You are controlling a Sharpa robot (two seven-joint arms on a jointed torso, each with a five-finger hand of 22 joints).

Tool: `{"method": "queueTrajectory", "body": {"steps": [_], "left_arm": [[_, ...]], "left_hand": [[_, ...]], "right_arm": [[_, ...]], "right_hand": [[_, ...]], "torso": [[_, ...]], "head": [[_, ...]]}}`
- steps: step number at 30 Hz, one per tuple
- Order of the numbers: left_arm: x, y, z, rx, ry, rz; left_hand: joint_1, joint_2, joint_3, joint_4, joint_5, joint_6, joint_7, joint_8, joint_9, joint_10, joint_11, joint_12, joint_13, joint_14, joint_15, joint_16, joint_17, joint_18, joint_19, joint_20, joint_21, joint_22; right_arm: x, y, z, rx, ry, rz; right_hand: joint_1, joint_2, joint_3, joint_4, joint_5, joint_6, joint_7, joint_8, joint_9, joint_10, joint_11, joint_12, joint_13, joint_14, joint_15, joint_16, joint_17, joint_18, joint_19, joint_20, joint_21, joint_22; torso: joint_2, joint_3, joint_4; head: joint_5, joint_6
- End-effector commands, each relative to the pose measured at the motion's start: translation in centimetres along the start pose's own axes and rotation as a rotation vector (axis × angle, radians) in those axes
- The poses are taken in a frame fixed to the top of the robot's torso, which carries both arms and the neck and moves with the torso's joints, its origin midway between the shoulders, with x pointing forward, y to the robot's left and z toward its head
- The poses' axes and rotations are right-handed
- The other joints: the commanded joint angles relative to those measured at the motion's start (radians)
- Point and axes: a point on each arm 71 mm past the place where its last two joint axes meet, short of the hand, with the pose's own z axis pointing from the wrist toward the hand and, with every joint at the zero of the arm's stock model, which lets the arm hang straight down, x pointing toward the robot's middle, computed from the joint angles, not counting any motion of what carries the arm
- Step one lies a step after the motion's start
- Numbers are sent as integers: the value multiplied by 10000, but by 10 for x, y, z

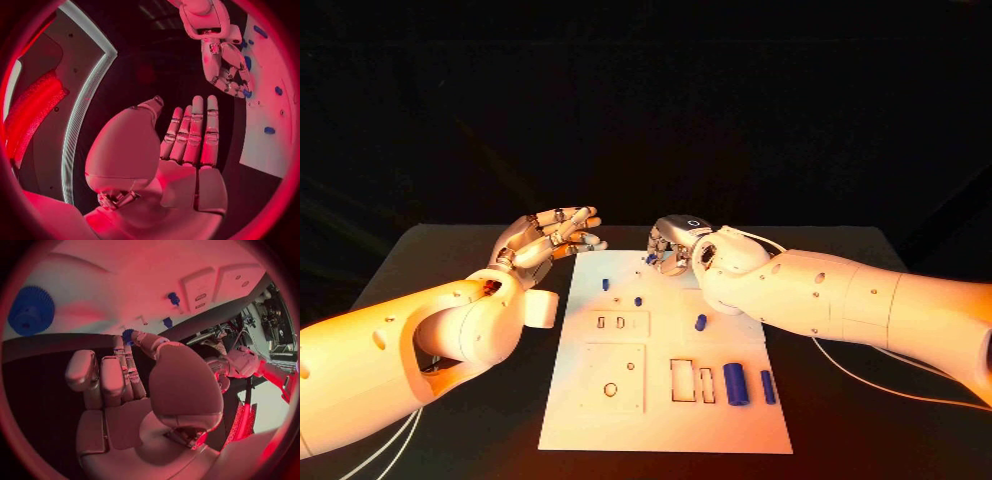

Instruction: Assemble the parts on the task board

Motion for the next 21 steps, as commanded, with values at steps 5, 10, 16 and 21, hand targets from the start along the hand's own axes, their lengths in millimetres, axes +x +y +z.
{"method": "queueTrajectory", "body": {"steps": [5,10,16,21], "left_arm": [[3,-1,1,58,205,-151],[4,-1,1,57,217,-157],[6,-1,1,58,268,-185],[7,-1,1,61,309,-208]], "left_hand": [[-36,73,63,25,-25,-90,445,-40,17,-20,75,-63,-1,-6,78,-52,20,128,-13,30,3,-14],[-51,78,62,28,-24,-96,447,-43,18,-21,78,-73,-1,-9,81,-58,26,128,-16,32,1,-17],[-51,78,62,28,-24,-96,447,-43,18,-21,78,-73,-1,-9,81,-58,26,128,-16,32,1,-17],[-51,78,62,28,-24,-96,447,-43,18,-21,78,-73,-1,-9,81,-58,26,128,-16,32,1,-17]], "right_arm": [[-3,2,4,85,-354,60],[-3,3,6,155,-266,36],[-2,4,11,240,-213,16],[1,6,14,262,-73,-1]], "right_hand": [[8,56,40,-7,42,-46,7,68,16,-19,24,19,0,58,-47,12,2,-158,-6,9,16,6],[8,56,40,-7,42,-46,7,68,16,-19,24,19,0,58,-47,12,2,-158,-6,9,16,6],[9,45,44,-18,41,-66,14,69,26,-31,30,12,-1,56,-42,15,-1,-158,-8,11,17,9],[5,34,43,-22,40,-79,20,69,31,-39,34,8,-2,57,-40,21,6,-156,-17,12,8,-4]], "torso": [[48,-8,66],[74,-18,86],[99,-19,84],[138,-23,127]], "head": [[22,-12],[7,-3],[-1,1],[12,-32]]}}
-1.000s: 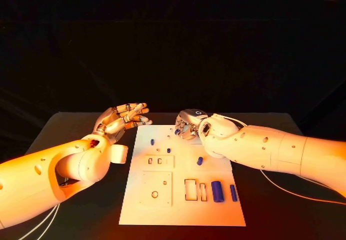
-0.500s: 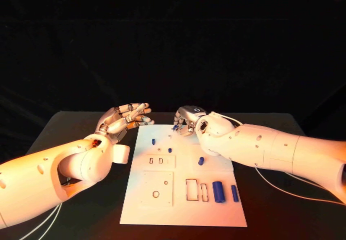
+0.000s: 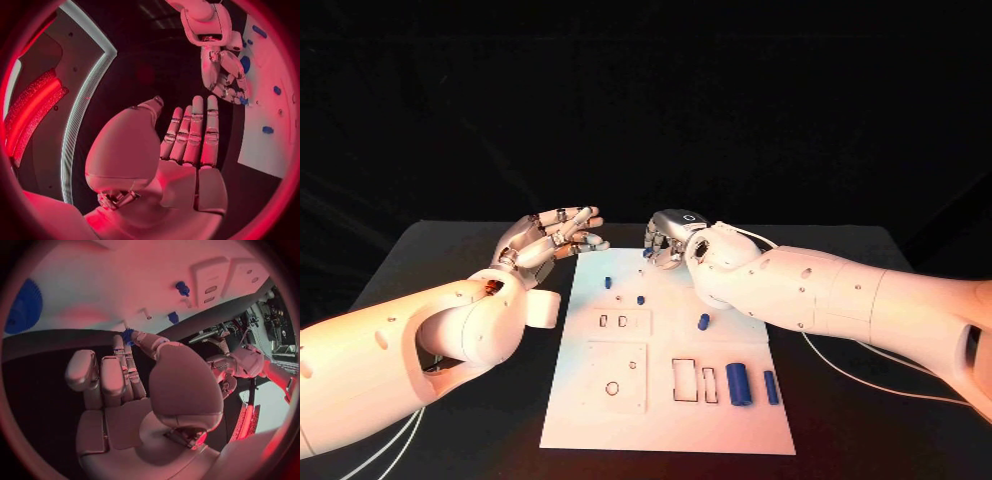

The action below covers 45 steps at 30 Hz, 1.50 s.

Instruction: Assemble the parts on the task board

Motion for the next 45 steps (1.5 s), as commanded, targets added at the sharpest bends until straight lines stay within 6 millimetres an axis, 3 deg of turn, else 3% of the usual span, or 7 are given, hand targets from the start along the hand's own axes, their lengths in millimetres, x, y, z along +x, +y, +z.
{"method": "queueTrajectory", "body": {"steps": [1,10,22,28,31,35,45], "left_arm": [[4,-1,1,75,224,-153],[4,-1,0,71,245,-163],[4,-1,1,56,262,-173],[3,-1,1,46,257,-170],[2,-1,1,43,245,-163],[0,-1,1,40,202,-139],[-7,0,2,21,65,-71]], "left_hand": [[-52,78,34,0,-24,-96,447,-43,9,-21,78,-31,-1,-10,81,-58,10,128,-16,32,1,-9],[-52,78,34,0,-24,-96,447,-43,9,-21,78,-31,-1,-10,81,-58,10,128,-16,32,1,-9],[-58,77,36,-10,-25,-104,448,-46,13,-20,79,-49,1,-14,83,-67,22,128,-22,35,-1,-14],[-58,77,36,-10,-25,-104,448,-46,13,-20,79,-49,1,-14,83,-67,22,128,-22,35,-1,-14],[-58,77,36,-10,-25,-104,448,-46,13,-20,79,-49,1,-14,83,-67,22,128,-22,35,-1,-14],[-58,77,36,-10,-25,-104,448,-46,13,-20,79,-49,1,-14,83,-67,22,128,-22,35,-1,-14],[-64,75,35,-13,-26,-109,449,-49,15,-21,80,-60,1,-16,85,-72,29,128,-25,37,-2,-17]], "right_arm": [[3,1,1,23,226,-34],[6,-2,4,189,335,-101],[12,-3,5,228,634,-155],[10,-3,4,165,358,14],[8,-3,2,102,133,116],[3,-6,-4,-5,-169,264],[-13,-20,-22,-56,-789,713]], "right_hand": [[4,35,43,-22,60,-57,11,32,10,-38,33,8,0,57,-40,21,5,-157,-17,13,8,-3],[7,32,51,-30,61,-78,18,31,18,-56,40,-1,-3,52,-35,13,-16,-150,-40,15,-17,-39],[-28,-38,57,-57,58,-227,77,3,51,-172,91,-56,-20,16,3,-31,-114,-122,-145,40,-120,-170],[-221,-413,-103,-49,44,-1215,408,-488,-45,-1109,400,-343,-191,-247,256,-478,-847,59,-806,249,-848,-1080],[-143,-579,-892,-38,-514,-2013,446,-913,-158,-1975,476,-389,-309,-631,335,-1048,-1661,261,-1506,353,-1679,-2056],[1043,-29,-3520,518,-396,-2547,410,-1172,-85,-2731,489,464,-242,-785,352,-1180,-2041,327,-1623,385,-2165,-2370],[1734,3,-4248,1237,-295,-2454,424,-1154,51,-2859,431,1255,-198,-682,310,-984,-1926,276,-1368,351,-2073,-2072]], "torso": [[48,-8,46],[161,-28,123],[153,-23,108],[135,-23,90],[126,-18,72],[123,-4,51],[88,31,-25]], "head": [[3,-22],[-65,60],[-25,-4],[9,3],[28,25],[39,43],[63,137]]}}
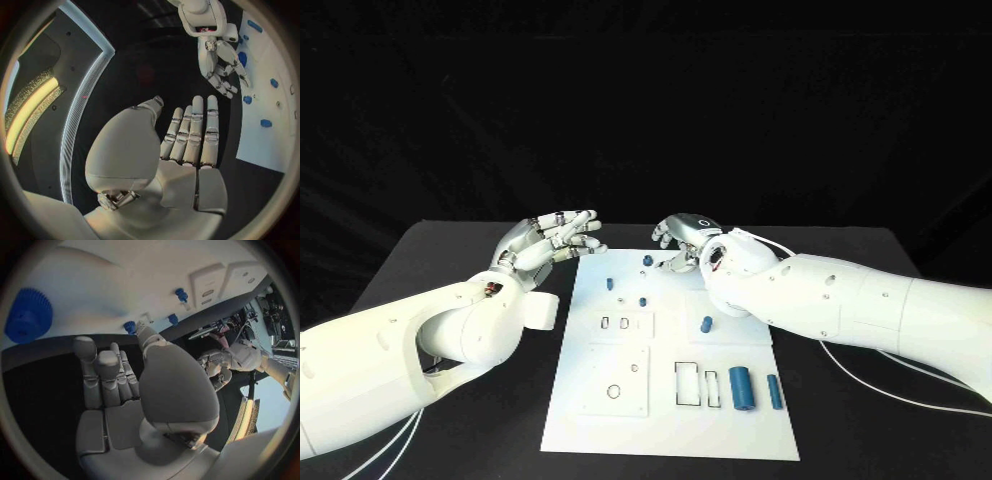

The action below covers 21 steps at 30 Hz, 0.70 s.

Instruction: Assemble the parts on the task board

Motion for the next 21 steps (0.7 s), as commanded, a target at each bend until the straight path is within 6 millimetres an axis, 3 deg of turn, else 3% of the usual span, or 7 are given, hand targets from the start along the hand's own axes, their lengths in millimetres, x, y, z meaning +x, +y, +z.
{"method": "queueTrajectory", "body": {"steps": [1,8,11,14,16,18,21], "left_arm": [[1,-1,1,50,184,-130],[-2,-1,1,31,129,-100],[-3,-1,0,22,107,-89],[-4,-1,0,18,108,-90],[-3,-1,1,21,136,-106],[-2,-1,1,27,155,-118],[-1,0,1,31,175,-129]], "left_hand": [[-72,72,33,-11,-27,-38,450,-50,9,-21,81,-65,1,-17,86,-36,12,128,-26,38,-3,-11],[-72,72,33,-11,-27,-38,450,-50,9,-21,81,-65,1,-17,86,-36,12,128,-26,38,-3,-11],[-72,72,33,-11,-27,-38,450,-50,9,-21,81,-65,1,-17,86,-36,12,128,-26,38,-3,-11],[-72,72,33,-11,-27,-38,450,-50,9,-21,81,-65,1,-17,86,-36,12,128,-26,38,-3,-11],[-72,72,33,-11,-27,-38,450,-50,9,-21,81,-65,1,-17,86,-36,12,128,-26,38,-3,-11],[-72,72,33,-11,-27,-38,450,-50,9,-21,81,-65,1,-17,86,-36,12,128,-26,38,-3,-11],[-85,66,26,-10,-27,-43,449,-51,12,-19,82,-76,2,-19,87,-41,20,128,-30,40,-5,-14]], "right_arm": [[-9,-5,-6,-81,-551,336],[-33,-34,-30,302,-760,1152],[-45,-49,-40,595,-604,1557],[-52,-63,-47,1016,-222,1902],[-55,-74,-53,1403,284,1982],[-56,-81,-56,1657,669,1967],[-55,-87,-56,1900,1098,1911]], "right_hand": [[212,50,-33,188,84,205,16,70,79,56,-52,287,40,97,-62,187,191,85,238,-16,195,242],[445,108,358,412,280,849,-61,331,208,1533,-229,1470,361,449,-201,722,843,-74,847,-119,887,1182],[554,-124,543,430,356,914,-172,451,265,2549,-452,2469,963,549,-386,911,1101,-161,1140,-283,1247,1669],[472,-238,562,517,395,751,-302,640,371,2681,-574,3849,2055,911,-519,1774,2447,-301,1542,-423,1765,2351],[305,-279,246,781,549,182,-246,1338,753,2454,-451,8441,6876,1308,-432,3230,4903,-429,1884,-350,2264,3051],[288,-256,-19,992,568,-93,-161,1777,938,2856,-399,10106,9074,1455,-374,3730,5892,-542,2182,-254,2675,3609],[294,-198,-192,1079,578,-315,-119,1908,973,3278,-375,10715,9983,1517,-290,3890,6244,-604,2389,-242,2952,3980]], "torso": [[-26,21,-35],[-47,29,-90],[-85,30,-131],[-115,36,-166],[-129,55,-178],[-136,72,-188],[-131,63,-184]], "head": [[10,33],[78,64],[74,58],[64,54],[75,28],[67,3],[22,18]]}}
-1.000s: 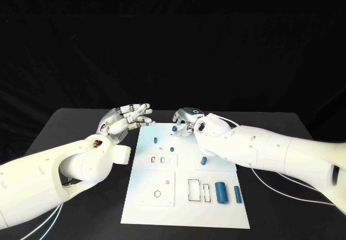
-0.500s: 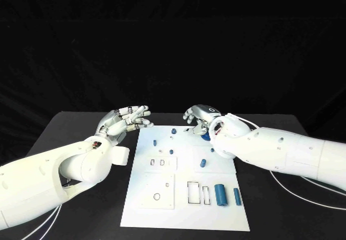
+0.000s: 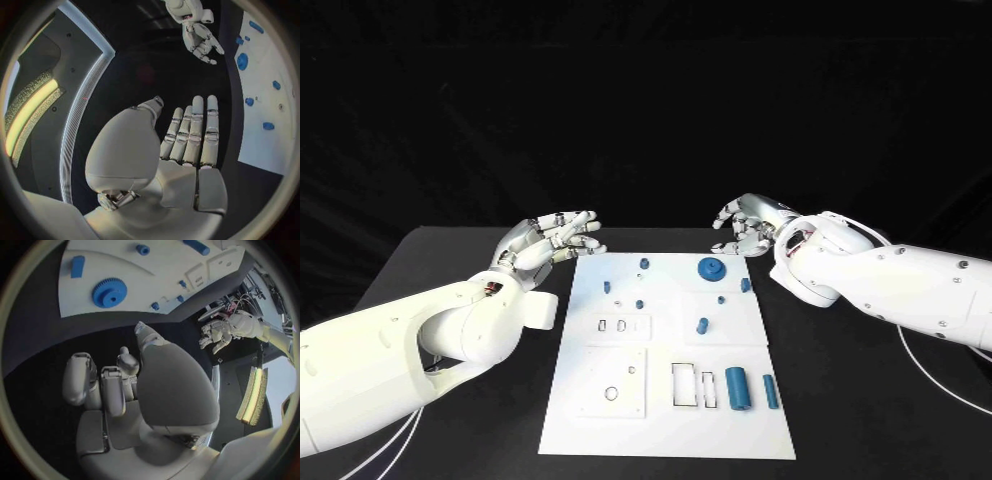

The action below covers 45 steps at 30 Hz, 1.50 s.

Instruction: Assemble the parts on the task board

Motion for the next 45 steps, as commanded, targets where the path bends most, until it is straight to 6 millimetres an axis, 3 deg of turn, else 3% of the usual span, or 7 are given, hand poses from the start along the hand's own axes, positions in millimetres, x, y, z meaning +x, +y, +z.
{"method": "queueTrajectory", "body": {"steps": [1,9,17,21,28,37,45], "left_arm": [[4,-1,1,71,248,-164],[5,0,2,86,302,-196],[4,0,2,79,298,-195],[4,0,2,72,288,-190],[4,0,2,59,306,-198],[3,0,2,40,285,-186],[2,0,2,21,260,-172]], "left_hand": [[-45,26,26,-10,-27,-44,449,-51,13,-19,82,-36,2,8,61,-41,15,129,-30,40,-4,-15],[-45,26,26,-10,-27,-44,449,-51,13,-19,82,-36,2,8,61,-41,15,129,-30,40,-4,-15],[-45,26,26,-10,-27,-44,449,-51,13,-19,82,-36,2,8,61,-41,15,129,-30,40,-4,-15],[-45,26,26,-10,-27,-44,449,-51,13,-19,82,-36,2,8,61,-41,15,129,-30,40,-4,-15],[-45,26,26,-10,-27,-44,449,-51,13,-19,82,-36,2,8,61,-41,15,129,-30,40,-4,-15],[-45,26,26,-10,-27,-44,449,-51,13,-19,82,-36,2,8,61,-41,15,129,-30,40,-4,-15],[-45,26,26,-10,-27,-44,449,-51,13,-19,82,-36,2,8,61,-41,15,129,-30,40,-4,-15]], "right_arm": [[9,-7,1,614,1487,179],[18,-9,6,826,1831,127],[28,-12,11,1017,1975,98],[31,-13,12,1101,1966,90],[33,-15,13,1171,1979,78],[45,-15,13,1196,2315,92],[47,-19,13,1327,2406,117]], "right_hand": [[-84,107,-228,64,55,-260,75,147,41,386,58,704,1011,807,107,176,1420,-148,238,33,312,416],[-71,200,-362,77,55,-429,115,167,16,938,95,1235,1897,880,141,325,1778,-240,497,62,637,839],[-77,266,-490,76,202,-448,141,265,7,1601,130,1889,2995,936,182,439,2066,-281,611,104,795,1058],[-74,293,-490,75,247,-449,145,278,3,1626,134,1926,3056,941,188,450,2093,-285,621,109,810,1080],[-7,357,-431,51,322,-458,151,294,-7,1617,140,1942,3086,944,194,458,2111,-286,624,117,819,1099],[9,375,-409,48,335,-442,150,307,-7,1632,140,1959,3120,943,196,458,2108,-286,622,119,819,1100],[32,434,-347,46,356,-395,146,337,-8,1642,137,1976,3157,943,197,460,2111,-281,611,122,808,1093]], "torso": [[-9,14,-22],[7,9,52],[28,48,117],[19,52,64],[15,48,79],[13,65,70],[17,50,60]], "head": [[-54,0],[-132,-32],[-162,-78],[-137,-109],[-210,-157],[-142,-204],[-132,-211]]}}
